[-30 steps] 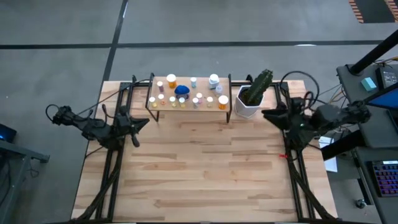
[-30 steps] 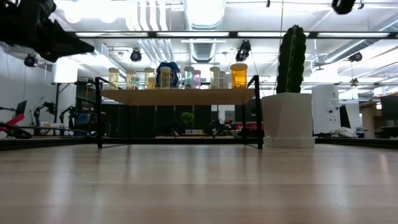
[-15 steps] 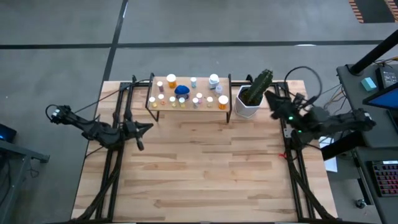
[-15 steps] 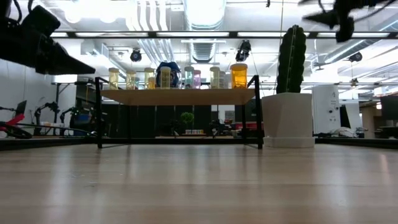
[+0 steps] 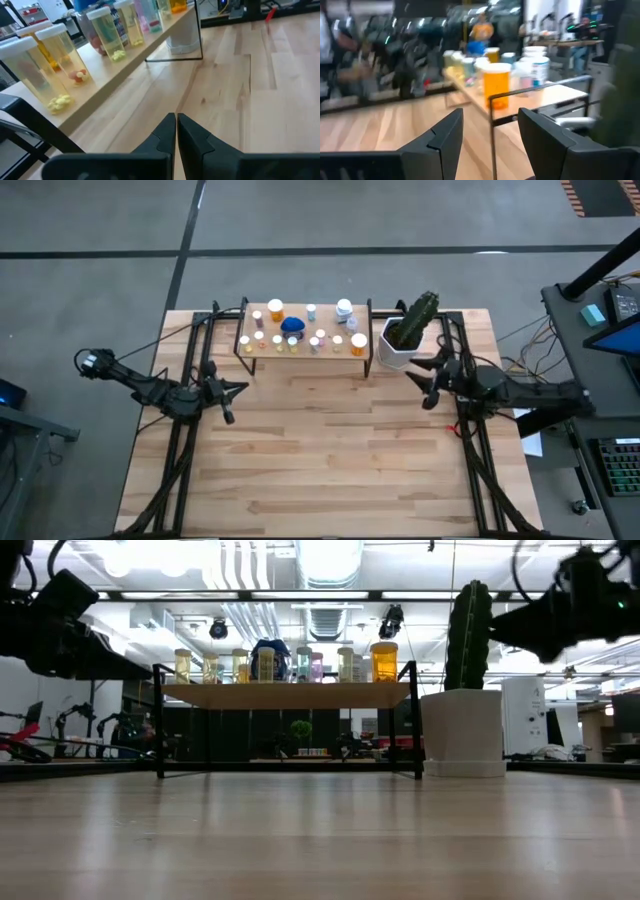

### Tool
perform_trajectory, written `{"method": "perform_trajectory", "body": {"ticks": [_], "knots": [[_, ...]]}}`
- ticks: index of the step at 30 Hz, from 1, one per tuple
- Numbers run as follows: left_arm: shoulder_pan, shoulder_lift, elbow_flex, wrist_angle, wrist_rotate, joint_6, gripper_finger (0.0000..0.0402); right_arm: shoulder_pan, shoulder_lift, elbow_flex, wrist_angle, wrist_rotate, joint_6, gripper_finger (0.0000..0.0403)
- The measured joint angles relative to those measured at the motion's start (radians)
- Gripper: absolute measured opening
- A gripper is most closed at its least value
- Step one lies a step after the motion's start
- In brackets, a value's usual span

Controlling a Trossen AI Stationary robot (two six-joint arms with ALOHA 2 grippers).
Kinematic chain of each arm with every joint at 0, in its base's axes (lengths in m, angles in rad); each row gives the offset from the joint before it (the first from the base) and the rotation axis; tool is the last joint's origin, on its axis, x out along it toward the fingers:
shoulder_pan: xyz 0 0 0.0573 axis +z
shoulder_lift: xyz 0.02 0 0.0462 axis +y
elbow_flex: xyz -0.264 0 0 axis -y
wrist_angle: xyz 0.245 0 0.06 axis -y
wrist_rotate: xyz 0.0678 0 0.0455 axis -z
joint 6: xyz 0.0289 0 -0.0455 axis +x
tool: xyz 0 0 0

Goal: Pick and place medicine bottles onto shelf by color
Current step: Return to Home Position

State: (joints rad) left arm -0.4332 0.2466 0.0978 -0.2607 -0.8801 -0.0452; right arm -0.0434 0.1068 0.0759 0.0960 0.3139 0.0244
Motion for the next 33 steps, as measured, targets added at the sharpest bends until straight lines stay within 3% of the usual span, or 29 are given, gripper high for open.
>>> {"method": "perform_trajectory", "body": {"ticks": [4, 11, 22, 24, 28, 33], "knots": [[0.0, 0.002, 0.0, 0.0, 0.0, 0.0, 0.0, -0.015, -0.106, -0.06, -0.044, 0.039, 0.076, 0.018], [0.0, -0.001, 0.0, 0.0, 0.003, 0.0, 0.0, -0.024, -0.107, -0.064, 0.139, 0.028, 0.079, 0.018], [0.0, 0.0, -0.003, 0.004, 0.002, 0.0, 0.0, -0.022, -0.107, -0.064, 0.118, 0.027, 0.08, 0.018], [0.003, -0.063, -0.015, 0.056, 0.008, 0.001, 0.0, -0.022, -0.107, -0.064, 0.119, 0.027, 0.08, 0.018], [0.022, -0.21, -0.092, 0.317, 0.011, -0.003, 0.0, -0.023, -0.107, -0.065, 0.119, 0.027, 0.08, 0.018], [0.088, -0.223, -0.092, 0.317, -0.01, 0.001, 0.0, -0.023, -0.107, -0.065, 0.119, 0.026, 0.08, 0.018]]}}
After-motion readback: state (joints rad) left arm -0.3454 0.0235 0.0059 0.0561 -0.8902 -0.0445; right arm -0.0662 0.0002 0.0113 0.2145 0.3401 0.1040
